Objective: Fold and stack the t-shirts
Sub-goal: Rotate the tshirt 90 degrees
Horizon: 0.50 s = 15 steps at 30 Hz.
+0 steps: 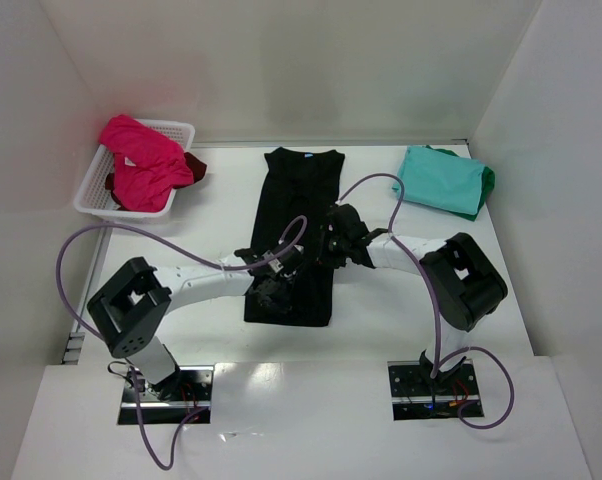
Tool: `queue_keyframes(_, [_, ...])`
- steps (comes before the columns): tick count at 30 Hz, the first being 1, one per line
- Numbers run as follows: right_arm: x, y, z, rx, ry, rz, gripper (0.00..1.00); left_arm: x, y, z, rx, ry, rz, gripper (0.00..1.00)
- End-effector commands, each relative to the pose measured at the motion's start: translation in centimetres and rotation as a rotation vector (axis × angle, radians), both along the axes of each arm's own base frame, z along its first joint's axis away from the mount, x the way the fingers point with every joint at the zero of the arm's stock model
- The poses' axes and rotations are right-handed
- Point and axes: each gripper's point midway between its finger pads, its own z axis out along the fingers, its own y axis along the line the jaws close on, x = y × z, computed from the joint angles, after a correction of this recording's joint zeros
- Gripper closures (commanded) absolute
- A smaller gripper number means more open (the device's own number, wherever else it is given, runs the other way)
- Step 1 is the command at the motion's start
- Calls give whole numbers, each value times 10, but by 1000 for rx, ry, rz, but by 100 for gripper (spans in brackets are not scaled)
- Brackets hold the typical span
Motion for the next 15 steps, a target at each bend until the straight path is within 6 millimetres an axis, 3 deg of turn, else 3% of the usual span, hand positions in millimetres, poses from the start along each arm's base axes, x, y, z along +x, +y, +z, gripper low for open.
queue_keyframes(1, [7, 1, 5, -3, -40, -21, 70, 0, 8, 5, 16, -20, 37, 66])
queue_keyframes(6, [6, -6, 16, -19, -58, -36, 67, 7, 8, 21, -10, -73, 72, 57])
queue_keyframes(12, [1, -11, 43, 7, -108, -38, 66, 25, -23, 87, -218, -183, 34, 36])
queue_keyframes(13, [-5, -15, 34, -6, -89, -38, 66, 26, -25, 101, -254, -213, 34, 32])
queue_keyframes(15, [-7, -16, 36, 3, -92, -45, 72, 34, -30, 114, -315, -247, 21, 31])
